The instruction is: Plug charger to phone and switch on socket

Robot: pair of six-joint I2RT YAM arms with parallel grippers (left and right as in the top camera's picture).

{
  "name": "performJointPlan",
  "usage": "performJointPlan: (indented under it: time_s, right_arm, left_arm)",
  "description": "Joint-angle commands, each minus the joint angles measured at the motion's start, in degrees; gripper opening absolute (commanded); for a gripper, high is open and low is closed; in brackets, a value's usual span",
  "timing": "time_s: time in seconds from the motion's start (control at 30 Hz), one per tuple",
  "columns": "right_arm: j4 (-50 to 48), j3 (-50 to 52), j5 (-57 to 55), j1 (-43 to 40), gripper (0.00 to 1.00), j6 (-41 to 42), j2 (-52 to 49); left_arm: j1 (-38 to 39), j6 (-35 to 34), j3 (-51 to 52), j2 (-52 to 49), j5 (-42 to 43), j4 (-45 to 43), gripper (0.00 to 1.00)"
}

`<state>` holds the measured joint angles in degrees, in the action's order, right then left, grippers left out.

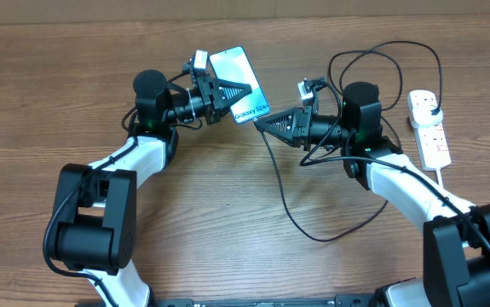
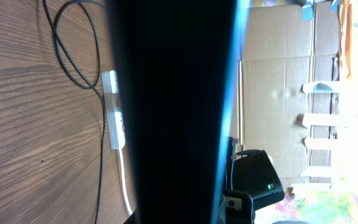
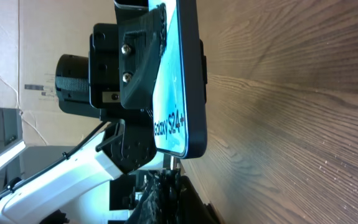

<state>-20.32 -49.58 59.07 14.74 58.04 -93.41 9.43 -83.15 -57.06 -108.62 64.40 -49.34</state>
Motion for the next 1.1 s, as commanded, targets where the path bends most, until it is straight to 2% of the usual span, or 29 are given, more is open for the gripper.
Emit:
performJointPlan:
  time_s: [0.0, 0.43, 0.53, 0.63, 0.67, 0.7, 0.87, 1.07]
  right_arm:
    - [-1.36, -0.2, -6.88, -0.2, 0.04, 1.16, -0.22]
    - [-1.38, -0.2, -9.94, 1.33, 0.04, 1.11, -0.22]
    - [-1.55, -0.2, -8.46, 0.94, 0.04, -0.31, -0.22]
    - [-2.49, -0.2, -4.87, 0.39, 0.04, -5.27, -0.17]
    - [-2.6, -0.2, -3.89, 0.39, 0.12, -6.93, -0.13]
    - [-2.58, -0.2, -3.1, 0.46, 0.26, -9.2, 0.07]
    - [-1.4, -0.24, -3.89, 3.87, 0.72, -19.47, 0.39]
    - [12.94, -2.34, -19.8, 10.56, 0.79, -33.35, 0.39]
  left_arm:
    - [1.14, 1.6, -1.11, 1.46, 6.88, -0.66, 0.04]
    - [3.1, -0.87, -1.11, 1.46, 4.83, -0.66, 0.04]
    - [2.51, 0.26, -1.11, 1.46, 4.39, -0.66, 0.05]
    - [0.79, 2.43, -1.11, 1.46, 4.0, -0.61, 0.04]
    - [0.15, 2.82, -1.11, 1.46, 3.76, -0.55, 0.04]
    - [-0.48, 3.43, -1.11, 1.46, 3.32, -0.33, 0.04]
    - [-3.61, 6.23, -1.11, 1.46, 2.01, 2.58, 0.04]
    - [-7.48, 10.51, -1.11, 1.46, 1.05, 8.96, 0.04]
